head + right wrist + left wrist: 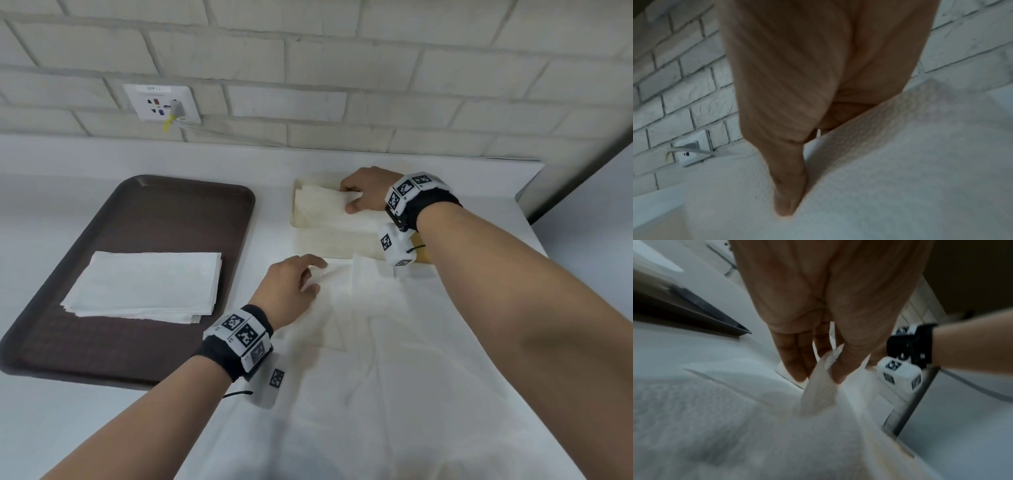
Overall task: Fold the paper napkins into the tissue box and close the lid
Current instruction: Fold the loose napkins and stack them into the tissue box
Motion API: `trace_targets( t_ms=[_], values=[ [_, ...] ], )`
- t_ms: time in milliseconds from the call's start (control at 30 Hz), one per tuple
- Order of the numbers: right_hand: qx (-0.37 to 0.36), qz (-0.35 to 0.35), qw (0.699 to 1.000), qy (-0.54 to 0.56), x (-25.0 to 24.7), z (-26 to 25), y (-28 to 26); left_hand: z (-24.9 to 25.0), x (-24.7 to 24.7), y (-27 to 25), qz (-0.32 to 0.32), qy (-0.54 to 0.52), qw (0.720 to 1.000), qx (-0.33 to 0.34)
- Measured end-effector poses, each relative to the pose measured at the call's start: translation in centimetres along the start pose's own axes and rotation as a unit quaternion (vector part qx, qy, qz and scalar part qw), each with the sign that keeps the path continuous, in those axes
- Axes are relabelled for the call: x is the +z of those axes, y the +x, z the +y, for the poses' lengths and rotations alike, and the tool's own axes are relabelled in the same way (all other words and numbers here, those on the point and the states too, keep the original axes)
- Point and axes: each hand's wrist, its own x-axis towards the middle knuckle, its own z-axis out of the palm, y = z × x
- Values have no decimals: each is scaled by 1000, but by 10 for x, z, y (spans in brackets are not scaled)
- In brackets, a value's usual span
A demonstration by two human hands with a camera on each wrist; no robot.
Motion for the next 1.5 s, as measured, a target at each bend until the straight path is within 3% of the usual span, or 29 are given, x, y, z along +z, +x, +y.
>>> trace_targets(
  t_ms=[133,367,567,800,1100,1333,1500],
  values=[
    [4,-24,1000,-10,4,-3,-8,4,-10,-4,38,-77,995,-41],
    [-5,-24,999,-44,2,-13,-11,4,0,-2,-37,-75,988,-127],
    [-36,-27,997,-68,-9,-12,-7,5,4,-2,-9,-52,995,-89],
    [8,-55,991,-122,4,4,4,4,-2,0,16,-78,994,-79],
    [-47,-107,993,-9,-16,-1,6,8,2,2,-4,-85,991,-99],
    [-13,-93,993,-77,4,8,18,22,-38,-9,57,-15,998,-3],
    [-31,-56,997,-47,-1,11,16,31,-68,-21,80,-30,992,96]
  ],
)
